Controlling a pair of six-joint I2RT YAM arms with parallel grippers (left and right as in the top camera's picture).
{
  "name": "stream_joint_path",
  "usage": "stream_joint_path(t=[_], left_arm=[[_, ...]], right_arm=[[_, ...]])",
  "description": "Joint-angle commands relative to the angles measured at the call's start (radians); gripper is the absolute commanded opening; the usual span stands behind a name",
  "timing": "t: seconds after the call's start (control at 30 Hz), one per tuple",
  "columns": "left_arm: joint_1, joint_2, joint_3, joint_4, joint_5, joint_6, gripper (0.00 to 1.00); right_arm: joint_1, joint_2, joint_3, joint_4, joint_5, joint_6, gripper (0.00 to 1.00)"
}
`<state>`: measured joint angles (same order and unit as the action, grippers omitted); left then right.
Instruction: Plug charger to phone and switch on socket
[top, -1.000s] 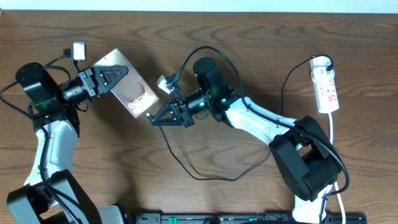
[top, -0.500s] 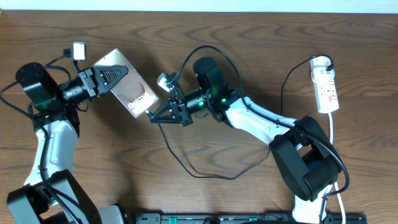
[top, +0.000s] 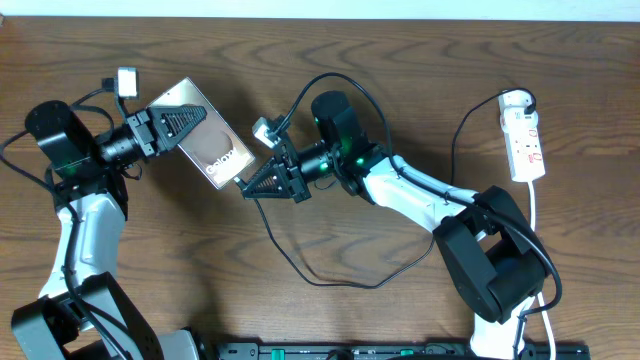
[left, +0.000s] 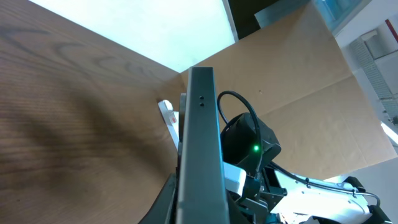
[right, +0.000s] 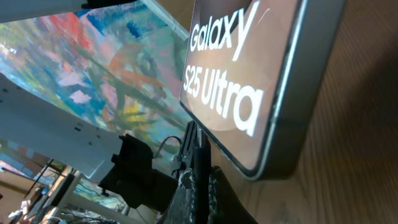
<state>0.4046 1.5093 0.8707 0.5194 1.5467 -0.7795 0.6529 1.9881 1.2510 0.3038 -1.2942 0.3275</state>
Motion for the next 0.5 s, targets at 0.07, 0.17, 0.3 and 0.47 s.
stream_joint_path(t=[0.07, 0.17, 0.3, 0.47], left_arm=[[0.000, -0.011, 0.001, 0.005, 0.027, 0.020, 0.07], [0.000, -0.011, 0.001, 0.005, 0.027, 0.020, 0.08], [0.000, -0.011, 0.001, 0.005, 0.027, 0.020, 0.07], [-0.013, -0.011, 0.001, 0.005, 0.027, 0.020, 0.07]], right_arm=[[-0.019, 0.000, 0.004, -0.001, -0.017, -0.021, 0.01], [-0.021, 0.000, 0.004, -0.001, -0.016, -0.022, 0.01], [-0.021, 0.000, 0.004, -0.001, -0.013, -0.021, 0.01], [-0.020, 0.000, 0.004, -0.001, -0.013, -0.021, 0.01]])
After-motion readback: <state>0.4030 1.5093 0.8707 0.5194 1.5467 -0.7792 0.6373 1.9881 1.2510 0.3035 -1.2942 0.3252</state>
